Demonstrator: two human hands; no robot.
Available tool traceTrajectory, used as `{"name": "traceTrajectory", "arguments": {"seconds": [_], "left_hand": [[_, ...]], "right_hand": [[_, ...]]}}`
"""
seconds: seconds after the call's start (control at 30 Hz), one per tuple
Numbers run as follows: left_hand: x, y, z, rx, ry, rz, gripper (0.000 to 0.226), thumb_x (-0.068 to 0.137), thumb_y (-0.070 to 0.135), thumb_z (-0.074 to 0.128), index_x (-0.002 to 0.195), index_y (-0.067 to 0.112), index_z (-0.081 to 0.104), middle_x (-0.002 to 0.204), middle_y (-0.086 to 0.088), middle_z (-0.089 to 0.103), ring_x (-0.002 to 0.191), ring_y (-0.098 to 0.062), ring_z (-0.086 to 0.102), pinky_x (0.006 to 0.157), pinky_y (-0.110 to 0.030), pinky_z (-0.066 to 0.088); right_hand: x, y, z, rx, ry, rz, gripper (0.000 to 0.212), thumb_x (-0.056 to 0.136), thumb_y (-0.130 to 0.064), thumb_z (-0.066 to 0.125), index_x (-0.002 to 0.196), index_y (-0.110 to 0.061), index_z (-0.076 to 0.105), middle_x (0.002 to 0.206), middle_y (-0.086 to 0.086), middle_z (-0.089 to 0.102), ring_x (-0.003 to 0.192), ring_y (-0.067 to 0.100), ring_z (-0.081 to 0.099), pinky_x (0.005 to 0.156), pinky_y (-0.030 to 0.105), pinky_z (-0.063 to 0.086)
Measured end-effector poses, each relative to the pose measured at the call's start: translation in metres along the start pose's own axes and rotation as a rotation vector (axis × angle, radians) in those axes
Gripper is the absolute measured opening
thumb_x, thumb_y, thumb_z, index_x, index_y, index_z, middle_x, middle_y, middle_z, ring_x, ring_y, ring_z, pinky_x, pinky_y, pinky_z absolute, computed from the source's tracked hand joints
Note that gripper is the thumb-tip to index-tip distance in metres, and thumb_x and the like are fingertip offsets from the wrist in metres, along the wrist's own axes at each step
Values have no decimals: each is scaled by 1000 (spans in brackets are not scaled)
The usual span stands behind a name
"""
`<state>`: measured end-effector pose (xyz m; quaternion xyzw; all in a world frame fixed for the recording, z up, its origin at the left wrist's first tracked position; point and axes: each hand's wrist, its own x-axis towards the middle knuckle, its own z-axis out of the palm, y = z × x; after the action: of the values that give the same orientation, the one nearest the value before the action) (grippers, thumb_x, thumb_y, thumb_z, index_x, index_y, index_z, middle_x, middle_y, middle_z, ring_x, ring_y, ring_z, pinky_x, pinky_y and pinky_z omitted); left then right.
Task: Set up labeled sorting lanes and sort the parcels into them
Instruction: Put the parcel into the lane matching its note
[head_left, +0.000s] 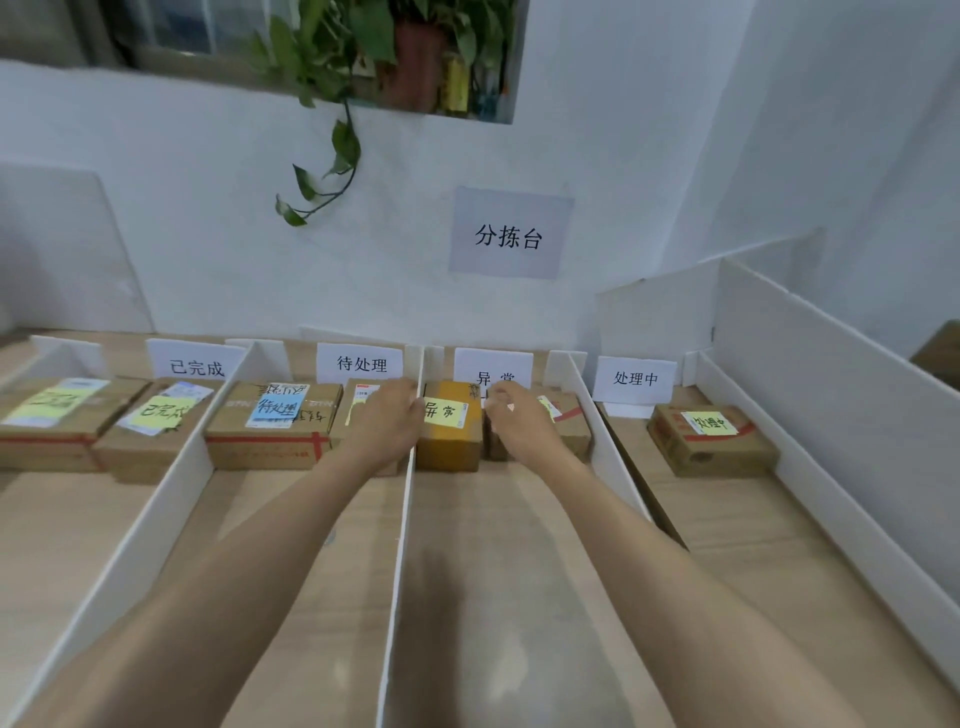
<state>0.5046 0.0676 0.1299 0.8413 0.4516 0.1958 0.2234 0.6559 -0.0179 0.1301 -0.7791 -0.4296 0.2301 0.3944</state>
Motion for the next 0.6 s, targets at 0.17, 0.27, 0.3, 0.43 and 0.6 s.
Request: {"name": "traceTrajectory", "arguments": {"seconds": [0.17,0.27,0.3,0.43,0.6], "left_hand": [[-39,12,-37,25,19,110,44,100,22,35,140,7,38,147,-11,39,131,-28,40,105,-37,32],[-62,15,-56,20,66,131,46,99,25,36,142,9,36,149,-9,37,134,-27,38,109,-38,32],[-70,15,-62,22,80,134,46,99,26,36,142,9,36,148,-9,38,134,-27,38,109,-39,32],[-103,13,-90,50,111,130,46,100,27,35,143,10,34,149,-9,36,135,-26,36,108,-38,30],[-145,7,-125,66,160,107,46,101,26,35,144,9,32,151,-8,32,137,-24,34,110,-36,28]], "right_hand": [[-47,-32,-17,29,20,-88,42,98,-23,41,140,-19,44,146,0,41,126,18,46,103,30,36],[-71,-46,-20,18,38,-140,41,98,-26,42,138,-21,45,146,-2,42,122,17,49,102,31,38],[-79,-50,-20,6,45,-160,40,98,-27,42,137,-21,46,145,-3,42,124,17,47,103,32,37],[-108,-63,-18,-36,36,-226,39,98,-27,40,136,-23,46,146,-4,42,133,18,39,109,36,33],[-141,-81,-16,-44,12,-319,39,99,-23,41,137,-23,45,145,-4,42,130,19,42,106,34,34]]}}
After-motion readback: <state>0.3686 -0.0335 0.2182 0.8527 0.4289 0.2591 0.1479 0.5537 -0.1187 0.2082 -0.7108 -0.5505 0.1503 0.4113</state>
